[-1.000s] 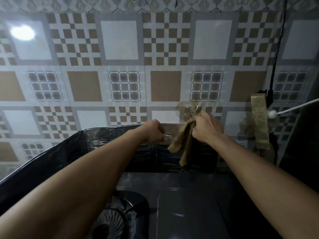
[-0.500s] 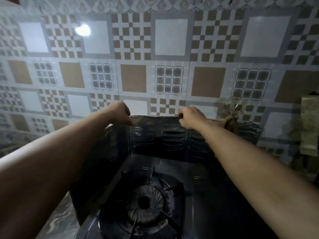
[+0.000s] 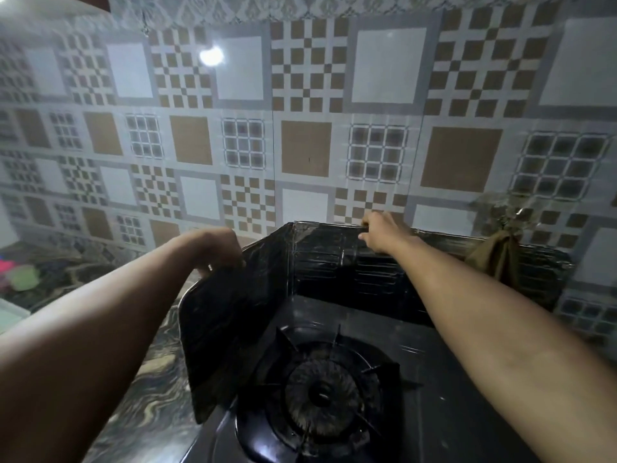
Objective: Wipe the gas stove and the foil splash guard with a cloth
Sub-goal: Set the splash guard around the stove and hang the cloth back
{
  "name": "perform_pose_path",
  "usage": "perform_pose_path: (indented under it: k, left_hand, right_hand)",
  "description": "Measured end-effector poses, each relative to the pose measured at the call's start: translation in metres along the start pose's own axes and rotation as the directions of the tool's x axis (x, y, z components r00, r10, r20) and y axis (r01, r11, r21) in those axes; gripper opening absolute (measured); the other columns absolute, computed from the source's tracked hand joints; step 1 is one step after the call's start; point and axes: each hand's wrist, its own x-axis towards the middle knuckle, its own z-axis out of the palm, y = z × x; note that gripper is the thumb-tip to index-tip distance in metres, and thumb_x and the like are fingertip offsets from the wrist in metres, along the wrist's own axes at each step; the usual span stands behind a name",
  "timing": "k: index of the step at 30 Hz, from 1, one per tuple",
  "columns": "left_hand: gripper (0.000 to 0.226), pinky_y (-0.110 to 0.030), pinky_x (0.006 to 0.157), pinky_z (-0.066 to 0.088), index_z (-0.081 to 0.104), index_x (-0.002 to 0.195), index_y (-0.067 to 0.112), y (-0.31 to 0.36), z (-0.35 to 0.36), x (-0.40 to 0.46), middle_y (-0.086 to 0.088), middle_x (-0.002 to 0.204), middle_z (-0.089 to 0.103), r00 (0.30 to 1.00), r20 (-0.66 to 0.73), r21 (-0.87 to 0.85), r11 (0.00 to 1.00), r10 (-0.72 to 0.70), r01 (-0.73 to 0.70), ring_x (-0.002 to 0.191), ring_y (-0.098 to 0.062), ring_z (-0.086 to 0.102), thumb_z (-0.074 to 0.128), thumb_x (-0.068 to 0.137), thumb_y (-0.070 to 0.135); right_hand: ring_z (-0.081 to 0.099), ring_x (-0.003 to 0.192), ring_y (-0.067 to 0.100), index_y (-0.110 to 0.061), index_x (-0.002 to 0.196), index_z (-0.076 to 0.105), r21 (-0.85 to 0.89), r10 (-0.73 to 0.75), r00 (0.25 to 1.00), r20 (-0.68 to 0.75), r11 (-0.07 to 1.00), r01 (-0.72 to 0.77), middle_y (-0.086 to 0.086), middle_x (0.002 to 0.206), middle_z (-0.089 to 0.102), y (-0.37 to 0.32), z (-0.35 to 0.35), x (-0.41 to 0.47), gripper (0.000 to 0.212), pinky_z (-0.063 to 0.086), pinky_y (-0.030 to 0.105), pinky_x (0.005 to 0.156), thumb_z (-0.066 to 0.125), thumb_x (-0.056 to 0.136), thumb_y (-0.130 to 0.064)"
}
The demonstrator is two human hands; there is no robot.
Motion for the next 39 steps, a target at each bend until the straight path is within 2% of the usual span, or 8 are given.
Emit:
perform_pose_path:
  k: [2, 6, 13, 17, 21, 26, 34, 39]
  left_hand:
    - [0.011, -0.034, 0.055, 0.059, 0.067, 0.090, -0.003, 0.004, 0.002, 0.002, -0.017, 0.088, 0.071, 1.000, -0.012, -0.055, 0.998, 0.026, -0.027, 0.081, -0.031, 0.071, 0.061, 0.087, 0.005]
    - [0.017, -0.022, 0.039, 0.043, 0.057, 0.072, 0.000, 0.021, -0.001, 0.007, -0.009, 0.064, 0.055, 0.992, -0.081, -0.143, 0.984, 0.094, -0.105, 0.051, -0.019, 0.053, 0.055, 0.089, 0.003]
    - [0.014, -0.032, 0.056, 0.055, 0.061, 0.074, 0.000, 0.044, 0.016, 0.015, -0.010, 0.068, 0.062, 0.992, 0.008, -0.217, 0.969, 0.123, -0.118, 0.061, -0.023, 0.061, 0.058, 0.086, 0.006]
    - [0.020, -0.040, 0.071, 0.057, 0.065, 0.091, 0.001, 0.034, 0.018, 0.016, -0.016, 0.090, 0.068, 0.987, 0.148, -0.281, 0.959, 0.068, -0.024, 0.084, -0.033, 0.067, 0.049, 0.089, 0.013]
    - [0.039, -0.048, 0.089, 0.053, 0.066, 0.104, -0.004, 0.018, 0.023, 0.018, -0.023, 0.099, 0.072, 0.963, 0.264, -0.440, 0.895, 0.051, 0.073, 0.093, -0.039, 0.068, 0.045, 0.088, 0.024]
    - [0.032, -0.029, 0.060, 0.048, 0.057, 0.070, 0.008, 0.015, 0.032, 0.021, -0.009, 0.060, 0.059, 0.957, 0.281, -0.665, 0.733, 0.069, 0.142, 0.049, -0.021, 0.055, 0.042, 0.093, 0.026]
    - [0.039, -0.029, 0.060, 0.048, 0.062, 0.072, 0.003, 0.015, 0.034, 0.016, -0.012, 0.058, 0.062, 0.955, 0.288, -0.675, 0.722, 0.074, 0.148, 0.050, -0.024, 0.058, 0.042, 0.093, 0.028]
    - [0.037, -0.033, 0.065, 0.052, 0.062, 0.079, 0.000, 0.024, 0.040, 0.018, -0.016, 0.069, 0.065, 0.945, 0.316, -0.702, 0.692, 0.088, 0.170, 0.059, -0.026, 0.062, 0.040, 0.094, 0.025]
  right_hand:
    - [0.051, 0.078, 0.022, -0.007, 0.104, 0.066, -0.005, 0.020, 0.997, -0.076, 1.000, -0.021, 0.011, 0.105, 0.066, 0.000, 0.001, 0.004, 0.017, 0.038, 0.029, 0.066, 0.061, 0.095, -0.022]
    - [0.055, 0.076, 0.023, -0.014, 0.095, 0.070, -0.020, 0.045, 0.969, -0.241, 0.998, -0.052, 0.007, 0.094, 0.069, 0.002, 0.000, 0.011, 0.013, 0.040, 0.029, 0.065, 0.060, 0.095, -0.024]
    - [0.055, 0.078, 0.022, -0.016, 0.093, 0.073, -0.077, 0.023, 0.987, -0.158, 0.996, -0.035, 0.006, 0.095, 0.068, 0.003, 0.009, 0.014, 0.016, 0.043, 0.030, 0.066, 0.066, 0.091, -0.031]
    - [0.051, 0.110, 0.028, -0.021, 0.089, 0.072, -0.122, 0.013, 0.990, -0.139, 0.992, -0.030, 0.003, 0.096, 0.065, 0.003, 0.017, 0.020, 0.012, 0.044, 0.045, 0.097, 0.069, 0.088, -0.032]
    - [0.055, 0.095, 0.028, -0.014, 0.098, 0.063, 0.012, -0.007, 0.998, -0.067, 1.000, 0.008, 0.005, 0.096, 0.061, 0.000, 0.023, 0.021, 0.013, 0.049, 0.039, 0.080, 0.058, 0.096, -0.025]
    - [0.051, 0.077, 0.025, -0.017, 0.109, 0.065, 0.009, -0.007, 0.992, -0.125, 1.000, 0.008, 0.008, 0.098, 0.066, -0.004, 0.028, 0.019, 0.017, 0.037, 0.030, 0.065, 0.053, 0.099, -0.022]
    - [0.061, 0.087, 0.029, -0.019, 0.111, 0.066, 0.006, -0.005, 0.984, -0.178, 1.000, 0.006, 0.008, 0.104, 0.069, -0.005, 0.030, 0.016, 0.019, 0.049, 0.038, 0.081, 0.052, 0.099, -0.016]
    - [0.060, 0.082, 0.028, -0.015, 0.101, 0.071, 0.012, 0.001, 0.985, -0.173, 1.000, 0.001, 0.008, 0.100, 0.070, -0.007, 0.027, 0.018, 0.020, 0.050, 0.035, 0.076, 0.053, 0.095, -0.008]
